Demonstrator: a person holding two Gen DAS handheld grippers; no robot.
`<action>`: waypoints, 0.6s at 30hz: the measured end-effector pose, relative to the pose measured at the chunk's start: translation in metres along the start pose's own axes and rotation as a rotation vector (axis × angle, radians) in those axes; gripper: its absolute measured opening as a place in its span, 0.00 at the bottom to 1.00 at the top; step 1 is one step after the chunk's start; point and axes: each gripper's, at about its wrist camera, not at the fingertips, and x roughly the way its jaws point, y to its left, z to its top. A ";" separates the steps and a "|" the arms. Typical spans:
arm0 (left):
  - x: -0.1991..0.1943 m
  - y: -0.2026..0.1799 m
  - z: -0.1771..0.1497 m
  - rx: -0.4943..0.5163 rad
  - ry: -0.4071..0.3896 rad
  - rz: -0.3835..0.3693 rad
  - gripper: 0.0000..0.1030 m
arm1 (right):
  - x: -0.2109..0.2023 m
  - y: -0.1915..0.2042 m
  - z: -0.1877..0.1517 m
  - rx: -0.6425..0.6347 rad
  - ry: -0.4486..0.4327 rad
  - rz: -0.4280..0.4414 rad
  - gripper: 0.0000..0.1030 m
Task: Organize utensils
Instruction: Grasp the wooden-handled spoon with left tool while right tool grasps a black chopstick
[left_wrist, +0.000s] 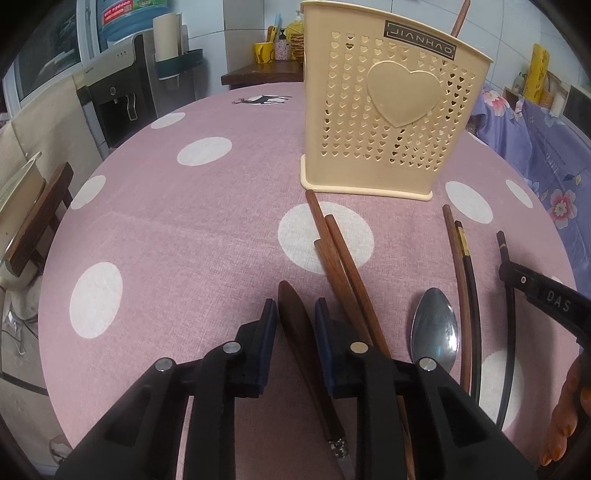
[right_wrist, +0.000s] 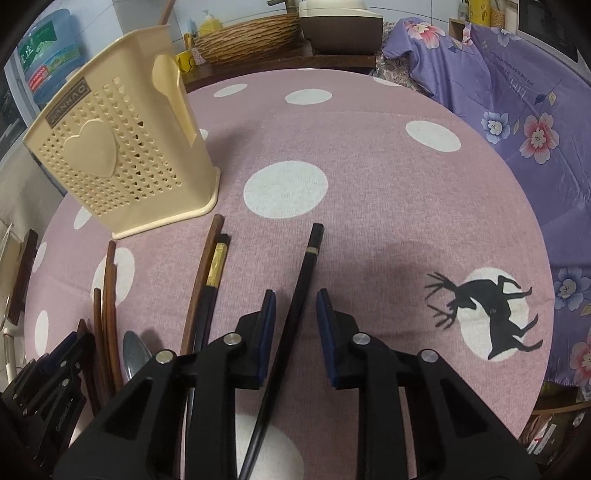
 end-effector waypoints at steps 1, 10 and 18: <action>0.000 -0.001 0.000 0.002 0.000 0.000 0.20 | 0.001 0.002 0.002 0.000 0.000 -0.006 0.20; 0.000 -0.002 0.002 -0.004 -0.003 -0.002 0.19 | 0.012 0.008 0.016 -0.014 -0.006 -0.037 0.10; 0.003 0.001 0.005 -0.019 -0.004 -0.016 0.16 | 0.015 0.008 0.020 -0.010 -0.011 -0.021 0.09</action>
